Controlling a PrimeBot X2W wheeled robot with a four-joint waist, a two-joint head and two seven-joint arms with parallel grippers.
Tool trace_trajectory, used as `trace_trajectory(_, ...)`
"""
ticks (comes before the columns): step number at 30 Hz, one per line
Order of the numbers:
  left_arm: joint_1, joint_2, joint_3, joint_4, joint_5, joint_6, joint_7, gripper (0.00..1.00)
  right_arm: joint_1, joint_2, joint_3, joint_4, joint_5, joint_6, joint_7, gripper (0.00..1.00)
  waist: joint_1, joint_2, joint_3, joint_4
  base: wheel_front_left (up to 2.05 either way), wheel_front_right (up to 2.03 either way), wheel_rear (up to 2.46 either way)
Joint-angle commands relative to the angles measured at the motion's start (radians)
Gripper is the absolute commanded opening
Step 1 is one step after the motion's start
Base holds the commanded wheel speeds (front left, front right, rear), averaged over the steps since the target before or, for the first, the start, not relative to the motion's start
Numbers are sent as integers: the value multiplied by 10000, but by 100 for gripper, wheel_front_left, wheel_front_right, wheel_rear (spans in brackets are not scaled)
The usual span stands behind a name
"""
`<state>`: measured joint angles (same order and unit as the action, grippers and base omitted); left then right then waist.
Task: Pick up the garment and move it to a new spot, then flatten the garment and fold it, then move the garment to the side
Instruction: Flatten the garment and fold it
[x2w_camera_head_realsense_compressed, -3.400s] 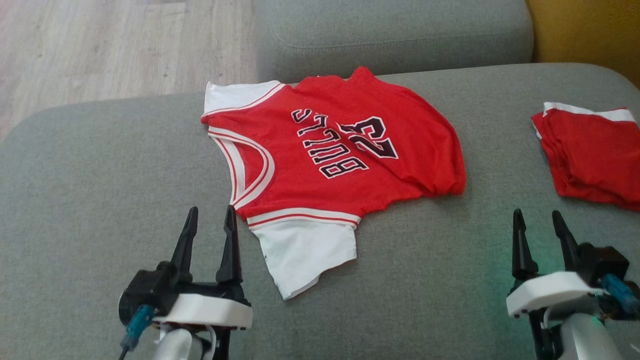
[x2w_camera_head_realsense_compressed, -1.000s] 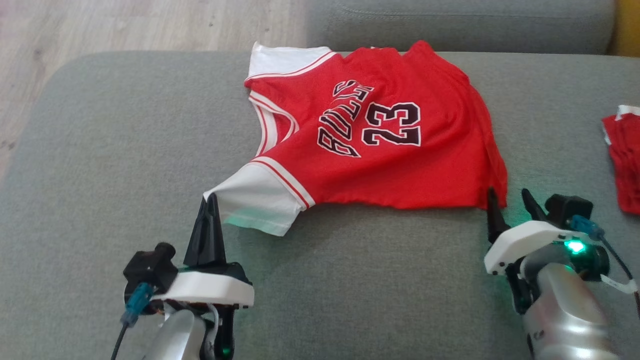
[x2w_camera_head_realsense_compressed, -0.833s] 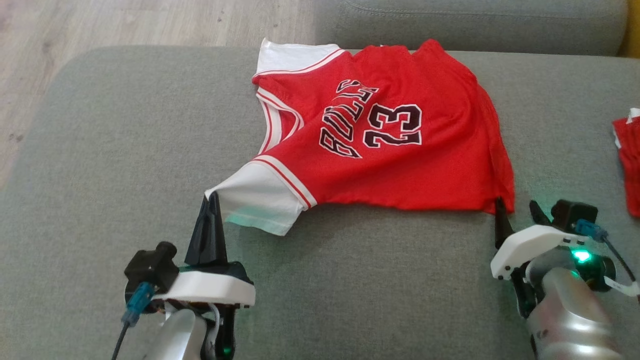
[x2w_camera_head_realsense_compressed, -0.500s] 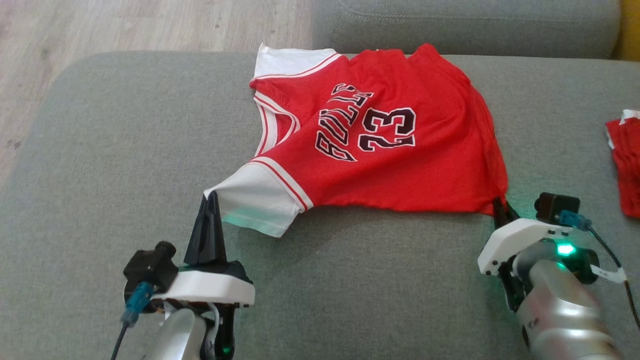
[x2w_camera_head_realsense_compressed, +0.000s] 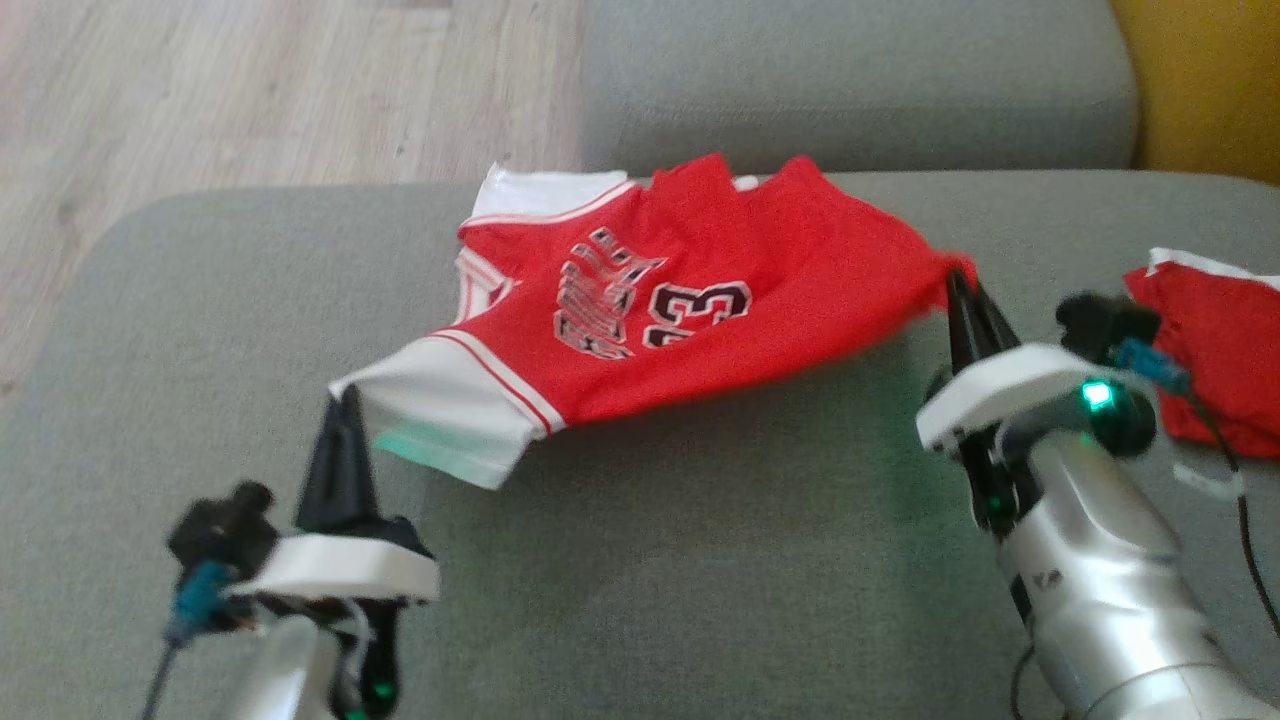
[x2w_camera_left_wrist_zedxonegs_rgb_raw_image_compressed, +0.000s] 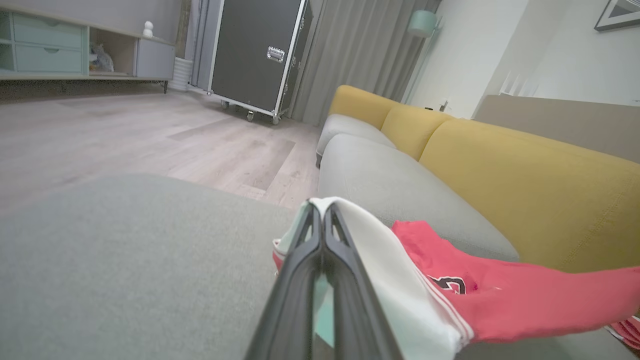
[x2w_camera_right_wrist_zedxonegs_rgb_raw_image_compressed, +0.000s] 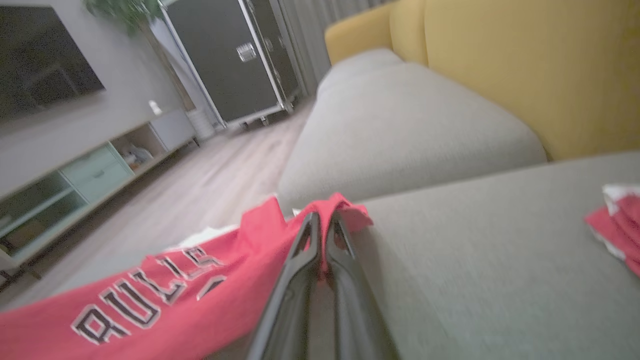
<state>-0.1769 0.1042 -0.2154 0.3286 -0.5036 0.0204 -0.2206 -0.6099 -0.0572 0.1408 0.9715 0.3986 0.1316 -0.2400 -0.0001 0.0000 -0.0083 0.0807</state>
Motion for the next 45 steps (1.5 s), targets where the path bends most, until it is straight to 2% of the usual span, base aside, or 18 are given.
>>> trace_trajectory(1, -704, 302, 501, -426, -37, -33, -14, 0, -516, 70, 281, -482, 93, -9, -149, 0, 1, 0, -181, -166, 0, 0, 0)
trace_trajectory(4, -1321, 714, 828, -736, -169, -61, 225, 0, -788, 51, 402, -1589, 230, -9, -161, 0, 1, 0, -353, -306, 0, 0, 0)
trace_trajectory(7, -2020, 1024, 1077, -1290, -277, -35, 515, 0, -1036, -251, 243, -2871, 40, -9, -183, 0, 1, 0, -519, -375, 0, 0, 0)
trace_trajectory(13, -3092, 1451, 1517, -3221, -489, 226, 1175, 0, -1056, -747, -67, -5692, -684, -9, 8, 0, 1, 0, -703, -466, 0, 0, 0)
trace_trajectory(16, -3350, 1533, 1785, -4429, -765, 445, 1599, 0, -810, -915, -259, -7134, -1089, -9, 603, 0, 1, 0, -677, -520, 0, 0, 0)
trace_trajectory(21, -3539, 1649, 2120, -6045, -1239, 833, 2440, 0, -125, -771, -926, -9434, -1564, -9, 1905, 0, 1, 0, -363, -598, 0, 0, 0)
trace_trajectory(26, -3933, 1981, 2230, -5865, -1491, 889, 3139, 0, 32, -524, -1487, -10483, -2045, -9, 3024, 0, 1, 0, 538, -638, 0, 0, 0)
trace_trajectory(30, -4980, 2272, 1915, -4672, -1528, 505, 3513, 0, -806, -601, -1357, -9745, -2092, -9, 3552, 0, 1, 0, 1531, -631, 0, 0, 0)
trace_trajectory(35, -7217, 2494, 1527, -2081, -1407, -49, 3618, 0, -3124, -1251, -924, -7156, -2390, -9, 3726, 0, 1, 0, 2775, -492, 0, 0, 0)
trace_trajectory(40, -10036, 2498, 1331, 836, -1094, -512, 2918, 0, -5955, -1742, -747, -4357, -2934, -9, 2381, 0, 1, 0, 3572, -325, 0, 0, 0)
trace_trajectory(41, -10036, 2498, 1331, 836, -1094, -512, 2918, 0, -5955, -1742, -747, -4357, -2934, -9, 2381, 0, 1, 0, 3572, -325, 0, 0, 0)
trace_trajectory(45, -11663, 2347, 1327, 2474, -997, -774, 2037, 0, -7388, -1753, -1209, -2596, -3666, -9, 1117, 0, 1, 0, 3886, -181, 0, 0, 0)
